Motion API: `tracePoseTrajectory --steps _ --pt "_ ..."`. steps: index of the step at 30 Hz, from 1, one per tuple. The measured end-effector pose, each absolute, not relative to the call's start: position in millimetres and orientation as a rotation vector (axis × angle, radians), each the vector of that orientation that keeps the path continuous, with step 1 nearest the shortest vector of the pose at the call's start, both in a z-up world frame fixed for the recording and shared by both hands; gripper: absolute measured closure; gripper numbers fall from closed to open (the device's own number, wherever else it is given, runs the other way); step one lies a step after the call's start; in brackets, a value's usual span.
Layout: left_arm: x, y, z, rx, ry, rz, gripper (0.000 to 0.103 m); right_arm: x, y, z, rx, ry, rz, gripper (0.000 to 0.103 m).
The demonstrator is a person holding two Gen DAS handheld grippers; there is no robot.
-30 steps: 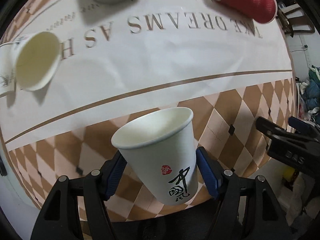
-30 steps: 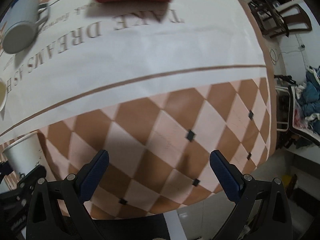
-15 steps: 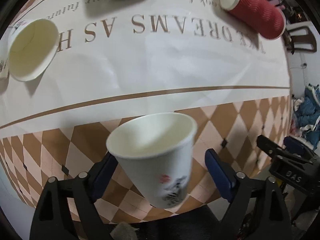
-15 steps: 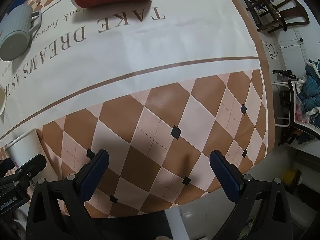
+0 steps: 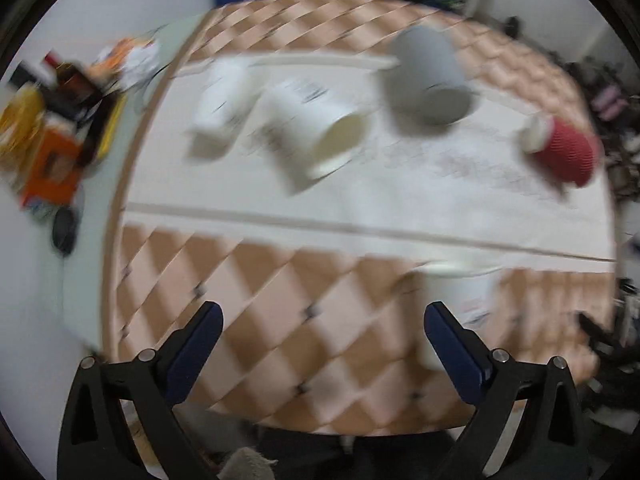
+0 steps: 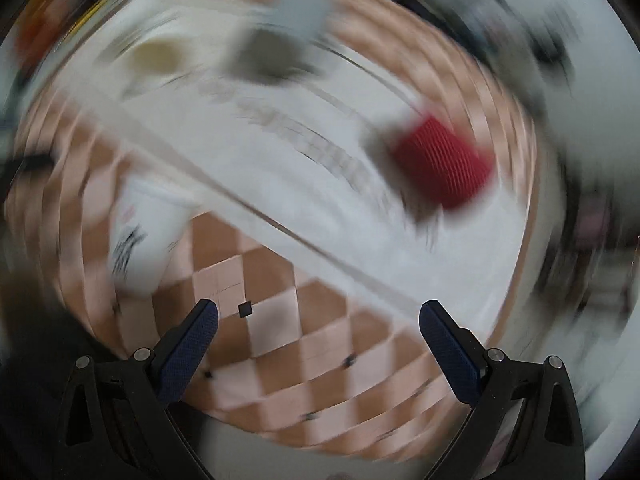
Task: Flip cup upside down
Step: 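Grasp the white cup with the right gripper while the left gripper releases it, then rotate the white cup opening-down with the right gripper and lower it to the cloth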
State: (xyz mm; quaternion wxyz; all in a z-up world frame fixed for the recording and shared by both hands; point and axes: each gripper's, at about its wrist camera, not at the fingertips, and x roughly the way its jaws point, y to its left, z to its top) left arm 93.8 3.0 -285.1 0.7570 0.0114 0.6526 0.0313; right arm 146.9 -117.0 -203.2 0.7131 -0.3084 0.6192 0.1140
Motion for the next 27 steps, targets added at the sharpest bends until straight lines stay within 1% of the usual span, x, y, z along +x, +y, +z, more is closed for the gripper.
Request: tracePoseTrajectory --steps 2,4,6,8,10,11,13,17,19,20,23,25,27 --pt "86 17 -306 0.008 1.470 0.101 0.000 122 -85 -207 -0.973 1.258 0.374 0.003" --pt "78 24 -325 0.002 1.516 0.136 0.000 95 -54 -218 -1.287 1.100 0.493 0.008" --pt "71 28 -342 -0.004 1.537 0.151 0.000 74 -34 -232 -1.540 0.950 0.582 0.013" --pt "66 29 -356 -0.006 1.548 0.158 0.000 51 -22 -249 -1.767 0.776 0.691 0.015" --pt "60 32 -366 -0.012 1.561 0.165 0.000 32 -23 -274 -1.982 0.614 0.785 0.020" --pt "57 35 -371 -0.022 1.568 0.168 0.000 27 -21 -280 -2.050 0.565 0.812 0.023" --pt "52 40 -377 -0.030 1.581 0.177 0.000 16 -25 -294 -2.196 0.436 0.884 0.025" --pt "41 55 -382 -0.049 1.588 0.190 0.000 -1 -35 -310 -2.355 0.244 1.000 0.027" --pt "37 60 -385 -0.064 1.589 0.198 0.000 -5 -40 -320 -2.411 0.185 1.037 0.033" --pt "36 63 -385 -0.071 1.589 0.200 0.000 -8 -43 -332 -2.441 0.168 1.045 0.041" --pt "35 72 -387 -0.090 1.587 0.207 0.000 -15 -47 -341 -2.482 0.137 1.048 0.041" --pt "34 89 -389 -0.097 1.586 0.209 0.000 -15 -47 -339 -2.475 0.156 1.051 0.041" --pt "34 97 -391 -0.103 1.586 0.215 0.000 -22 -43 -333 -2.441 0.222 1.062 0.042"
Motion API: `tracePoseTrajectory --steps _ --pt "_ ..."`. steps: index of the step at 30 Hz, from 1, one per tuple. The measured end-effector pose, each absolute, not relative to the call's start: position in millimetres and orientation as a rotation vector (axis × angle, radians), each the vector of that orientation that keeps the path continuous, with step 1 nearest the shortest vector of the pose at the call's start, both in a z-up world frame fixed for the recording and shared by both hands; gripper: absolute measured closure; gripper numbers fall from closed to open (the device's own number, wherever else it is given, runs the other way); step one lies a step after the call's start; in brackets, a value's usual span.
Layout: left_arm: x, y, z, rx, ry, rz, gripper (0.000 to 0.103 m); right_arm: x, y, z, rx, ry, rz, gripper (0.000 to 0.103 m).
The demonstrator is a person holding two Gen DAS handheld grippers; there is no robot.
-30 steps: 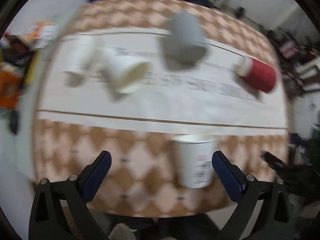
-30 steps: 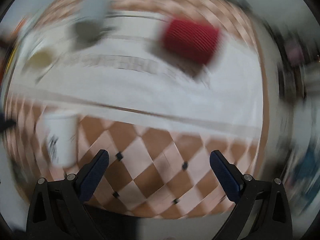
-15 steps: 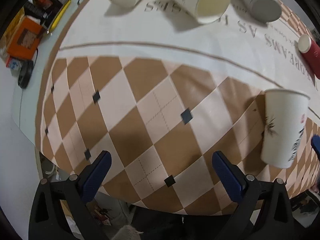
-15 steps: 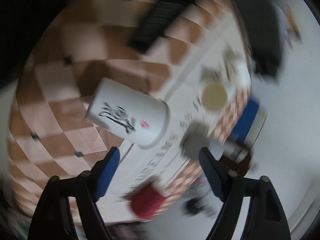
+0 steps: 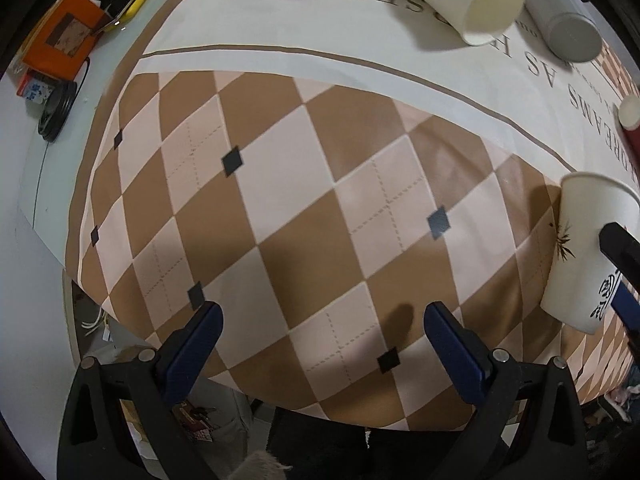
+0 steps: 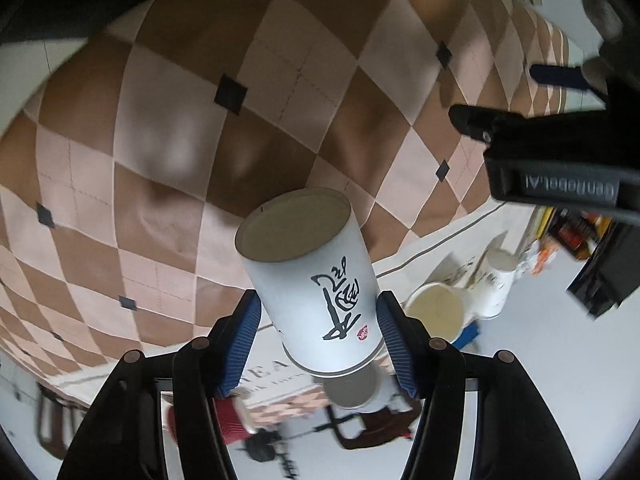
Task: Flip cup upside down
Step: 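Rotate the white cup opening-down with the right gripper and lower it to the cloth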
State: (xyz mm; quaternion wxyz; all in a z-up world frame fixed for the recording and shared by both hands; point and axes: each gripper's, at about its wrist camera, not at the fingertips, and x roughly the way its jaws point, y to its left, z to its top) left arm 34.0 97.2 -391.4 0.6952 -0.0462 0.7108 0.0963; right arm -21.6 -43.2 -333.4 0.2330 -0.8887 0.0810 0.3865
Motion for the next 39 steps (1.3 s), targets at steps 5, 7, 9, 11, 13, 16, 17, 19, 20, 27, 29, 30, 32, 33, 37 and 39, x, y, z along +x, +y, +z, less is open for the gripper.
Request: tracePoseTrajectory --steps 5,7,9,11,13,16,17,19,20,27,29,30,32,33,37,39 --pt "38 106 -388 -0.089 1.564 0.227 0.000 -7 -36 -325 -2.275 0.472 0.999 0.044" --pt "38 110 -386 -0.082 1.554 0.233 0.000 9 -29 -313 -2.136 0.652 0.942 0.044" --pt "41 111 -383 -0.083 1.548 0.235 0.000 30 -23 -301 -1.978 0.838 0.889 0.044" --pt "44 114 -380 -0.080 1.538 0.234 0.000 55 -28 -286 -1.769 1.059 0.829 0.044" --pt "49 113 -376 -0.076 1.528 0.231 0.000 81 -39 -278 -1.575 1.242 0.758 0.044" --pt "55 116 -372 -0.070 1.513 0.224 0.000 115 -54 -277 -1.345 1.448 0.671 0.044" --pt "57 115 -370 -0.068 1.508 0.221 0.000 130 -63 -277 -1.239 1.535 0.636 0.044" --pt "61 113 -367 -0.061 1.500 0.215 0.000 150 -77 -279 -1.082 1.654 0.582 0.044" --pt "62 113 -366 -0.059 1.497 0.210 0.000 158 -89 -281 -0.986 1.730 0.547 0.044" --pt "90 88 -353 -0.036 1.503 0.180 0.000 211 -164 -322 -0.404 2.095 0.264 0.045" --pt "93 83 -354 -0.033 1.511 0.165 0.000 215 -175 -322 -0.286 2.119 0.225 0.045" --pt "96 78 -354 -0.032 1.515 0.159 0.000 217 -180 -321 -0.252 2.113 0.201 0.045" --pt "98 69 -354 -0.020 1.517 0.147 0.000 216 -186 -322 -0.202 2.115 0.171 0.045" --pt "100 68 -356 -0.015 1.519 0.140 0.000 217 -189 -321 -0.180 2.111 0.160 0.045" --pt "104 51 -354 0.007 1.517 0.114 0.000 215 -192 -319 -0.162 2.087 0.149 0.042" --pt "106 42 -352 0.018 1.514 0.102 0.000 213 -188 -317 -0.255 2.067 0.163 0.028"
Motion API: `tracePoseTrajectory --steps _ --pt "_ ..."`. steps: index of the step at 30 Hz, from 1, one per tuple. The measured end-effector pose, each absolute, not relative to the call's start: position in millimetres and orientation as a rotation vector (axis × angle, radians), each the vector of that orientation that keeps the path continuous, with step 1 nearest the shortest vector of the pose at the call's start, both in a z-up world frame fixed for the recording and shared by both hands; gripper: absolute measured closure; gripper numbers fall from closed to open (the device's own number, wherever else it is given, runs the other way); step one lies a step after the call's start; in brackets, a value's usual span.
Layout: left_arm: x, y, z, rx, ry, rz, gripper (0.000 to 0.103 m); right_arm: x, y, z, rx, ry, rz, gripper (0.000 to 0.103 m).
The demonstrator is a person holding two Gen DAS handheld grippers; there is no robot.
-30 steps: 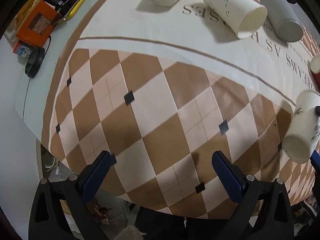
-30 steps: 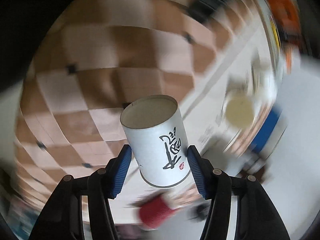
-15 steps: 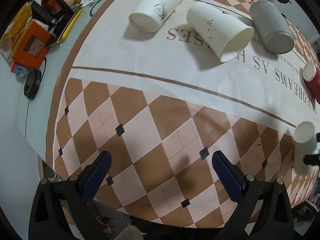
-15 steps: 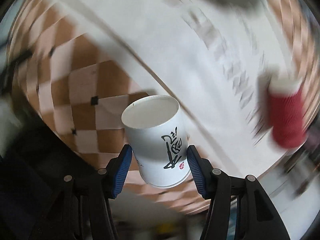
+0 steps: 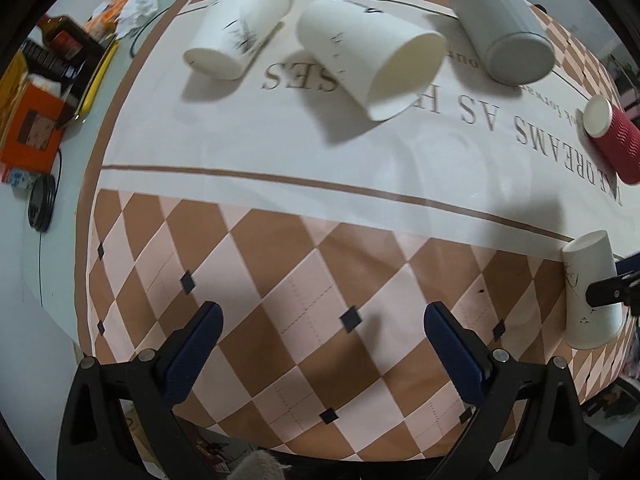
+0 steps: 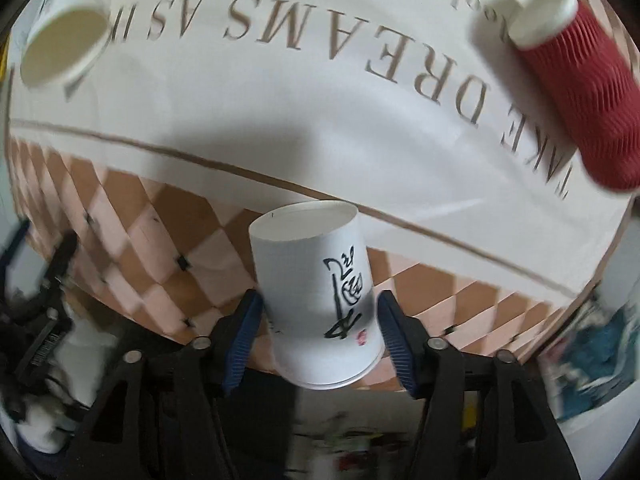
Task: Flip cup upside down
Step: 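Rotate the white cup opening-down with the right gripper and lower it to the cloth, then set the inverted cup on the cloth and open the right gripper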
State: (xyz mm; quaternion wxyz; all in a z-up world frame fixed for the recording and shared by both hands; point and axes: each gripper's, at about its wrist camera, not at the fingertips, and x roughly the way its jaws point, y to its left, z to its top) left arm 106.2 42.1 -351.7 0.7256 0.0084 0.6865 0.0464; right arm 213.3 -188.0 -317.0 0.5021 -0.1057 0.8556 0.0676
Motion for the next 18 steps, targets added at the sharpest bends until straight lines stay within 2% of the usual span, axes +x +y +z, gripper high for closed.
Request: tracePoseTrajectory --steps 2,5,6,7,12,18 --pt "107 34 -349 0.021 1.508 0.091 0.000 212 -176 -314 -0.302 2.016 0.187 0.023" --pt "107 26 -348 0.003 1.504 0.073 0.000 207 -165 -312 -0.322 1.972 0.233 0.025" --pt "107 24 -348 0.000 1.503 0.069 0.000 205 -163 -312 -0.321 1.953 0.238 0.039" --pt "107 22 -348 -0.003 1.505 0.065 0.000 202 -161 -311 -0.330 1.932 0.237 0.047" --pt "113 17 -347 -0.040 1.490 0.053 0.000 200 -159 -277 -0.290 1.688 0.252 0.047" --pt "127 -4 -349 -0.044 1.487 0.093 0.000 195 -177 -243 -0.041 1.305 0.232 0.047"
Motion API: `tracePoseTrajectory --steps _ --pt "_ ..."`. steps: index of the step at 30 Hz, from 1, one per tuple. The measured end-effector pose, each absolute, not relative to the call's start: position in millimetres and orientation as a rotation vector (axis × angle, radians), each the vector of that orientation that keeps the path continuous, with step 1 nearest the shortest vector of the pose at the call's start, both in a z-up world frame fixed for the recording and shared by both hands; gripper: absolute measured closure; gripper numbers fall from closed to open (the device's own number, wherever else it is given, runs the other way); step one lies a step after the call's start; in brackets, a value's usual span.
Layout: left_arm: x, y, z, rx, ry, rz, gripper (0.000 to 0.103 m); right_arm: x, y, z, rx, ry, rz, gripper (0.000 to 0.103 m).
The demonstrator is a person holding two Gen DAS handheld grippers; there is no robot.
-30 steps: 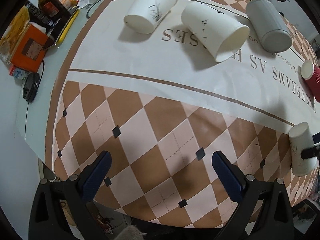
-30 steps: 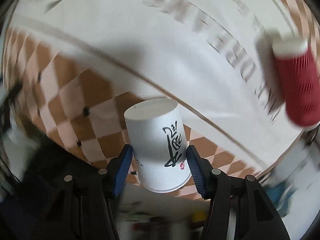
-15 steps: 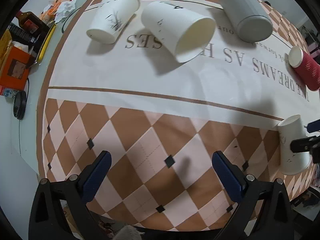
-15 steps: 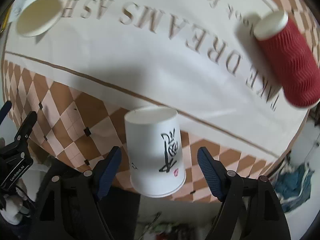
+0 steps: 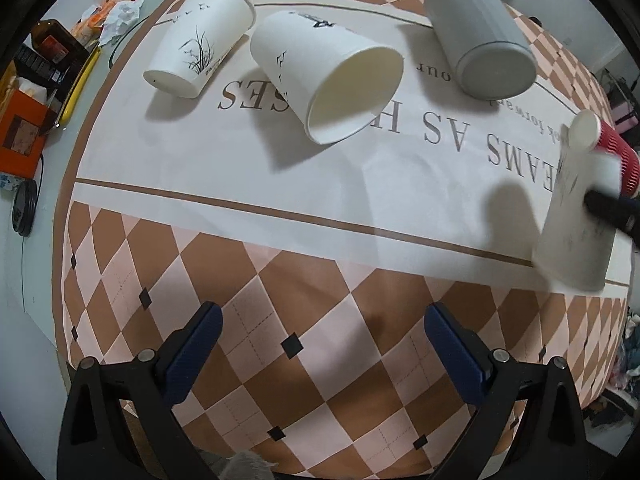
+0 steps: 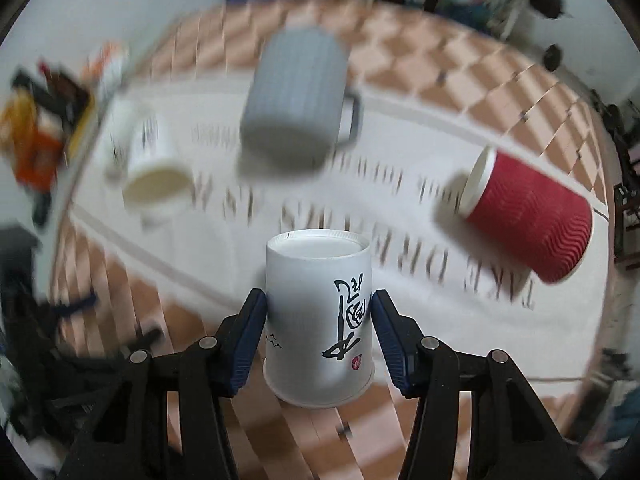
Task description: Flip cup upside down
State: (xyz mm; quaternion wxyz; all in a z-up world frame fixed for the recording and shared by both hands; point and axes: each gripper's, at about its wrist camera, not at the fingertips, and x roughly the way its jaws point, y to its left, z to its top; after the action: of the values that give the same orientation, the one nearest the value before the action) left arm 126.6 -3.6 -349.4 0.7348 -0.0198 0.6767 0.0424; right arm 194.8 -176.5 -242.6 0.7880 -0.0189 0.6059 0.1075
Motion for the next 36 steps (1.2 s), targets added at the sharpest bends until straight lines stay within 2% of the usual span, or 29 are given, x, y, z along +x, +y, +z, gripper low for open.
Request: tracePoseTrajectory --steps 8,17,19,21,27,30,36 --pt "137 -29 -354 0.021 1.457 0.097 0.000 171 -175 -251 -0.014 1.005 0.193 0.047" --pt "130 -56 -337 0.081 1.410 0.025 0.000 142 -174 -256 -0.024 1.023 0.122 0.045" --pt "124 -57 -333 0.091 1.398 0.018 0.000 138 -175 -257 -0.023 1.041 0.102 0.039" --pt "118 -59 -323 0.097 1.381 0.010 0.000 132 -178 -254 -0.022 1.049 0.080 0.028" --pt "97 -63 -294 0.117 1.332 -0.036 0.000 102 -193 -225 0.004 1.065 -0.038 0.014" --pt "82 -68 -261 0.121 1.286 -0.058 0.000 85 -202 -199 0.003 1.068 -0.120 0.005" --pt "59 -71 -191 0.109 1.186 -0.097 0.000 45 -213 -128 0.011 1.056 -0.224 0.002"
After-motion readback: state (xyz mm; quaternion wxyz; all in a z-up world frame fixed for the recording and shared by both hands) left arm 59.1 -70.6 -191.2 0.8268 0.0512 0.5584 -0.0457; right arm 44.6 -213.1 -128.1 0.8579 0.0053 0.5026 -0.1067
